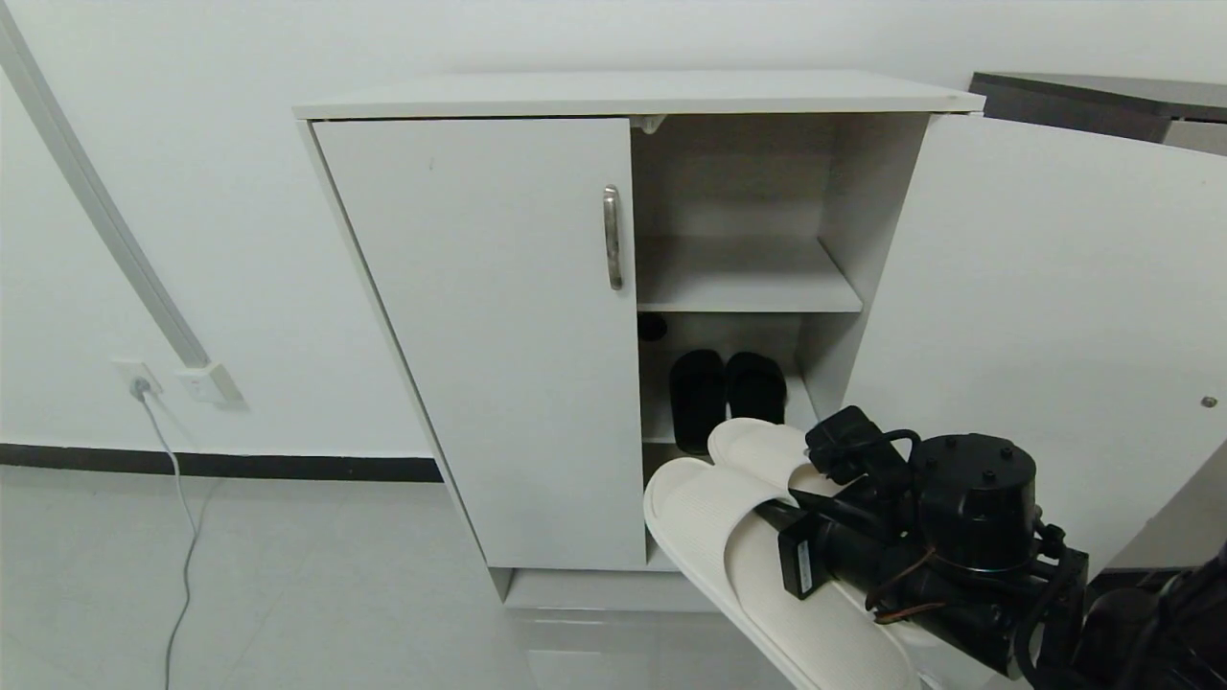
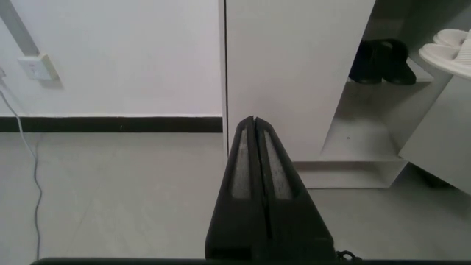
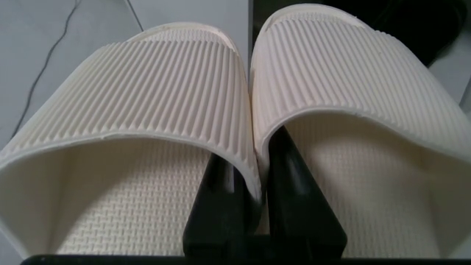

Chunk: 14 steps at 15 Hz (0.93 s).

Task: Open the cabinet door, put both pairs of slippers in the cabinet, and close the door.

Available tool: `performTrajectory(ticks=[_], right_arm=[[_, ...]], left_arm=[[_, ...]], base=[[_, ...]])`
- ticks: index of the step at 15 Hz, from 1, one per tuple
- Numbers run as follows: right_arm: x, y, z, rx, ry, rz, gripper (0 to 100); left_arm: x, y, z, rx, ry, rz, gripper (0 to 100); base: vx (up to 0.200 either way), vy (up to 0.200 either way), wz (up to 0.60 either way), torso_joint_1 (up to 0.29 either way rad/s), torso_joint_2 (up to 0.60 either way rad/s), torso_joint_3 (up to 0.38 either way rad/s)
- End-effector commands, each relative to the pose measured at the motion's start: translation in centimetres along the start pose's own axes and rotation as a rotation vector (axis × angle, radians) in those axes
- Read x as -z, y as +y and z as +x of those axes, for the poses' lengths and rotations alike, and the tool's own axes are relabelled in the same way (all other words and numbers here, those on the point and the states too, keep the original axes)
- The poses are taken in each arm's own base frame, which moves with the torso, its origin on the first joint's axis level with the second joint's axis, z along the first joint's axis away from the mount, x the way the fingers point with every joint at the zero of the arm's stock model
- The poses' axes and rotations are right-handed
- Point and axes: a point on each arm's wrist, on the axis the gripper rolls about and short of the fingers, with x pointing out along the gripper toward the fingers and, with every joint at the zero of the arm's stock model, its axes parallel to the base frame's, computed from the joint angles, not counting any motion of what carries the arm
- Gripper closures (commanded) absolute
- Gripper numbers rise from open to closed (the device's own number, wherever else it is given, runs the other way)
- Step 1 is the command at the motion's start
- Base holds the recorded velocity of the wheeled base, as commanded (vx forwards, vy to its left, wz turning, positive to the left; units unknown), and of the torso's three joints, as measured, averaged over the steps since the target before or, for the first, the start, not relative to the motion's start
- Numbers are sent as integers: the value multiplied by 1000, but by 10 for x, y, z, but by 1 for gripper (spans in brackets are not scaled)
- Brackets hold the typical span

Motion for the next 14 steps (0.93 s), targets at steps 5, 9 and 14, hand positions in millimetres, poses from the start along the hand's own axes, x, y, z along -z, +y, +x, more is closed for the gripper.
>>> performTrajectory(ticks=[5,9,14], right_arm=[[8,0,-1,-4,-41,-20,100],[8,7,10,52,-55,-46,100],[-17,36,30,178,-90,16,100]], left_arm=[[0,0,0,-1,0,-7,100],[0,0,0,0,0,-8,100],[0,0,0,0,0,-8,100]], base=[[0,-80,0,1,0,2],[0,-50,0,1,1,1],[0,0,0,0,0,0]])
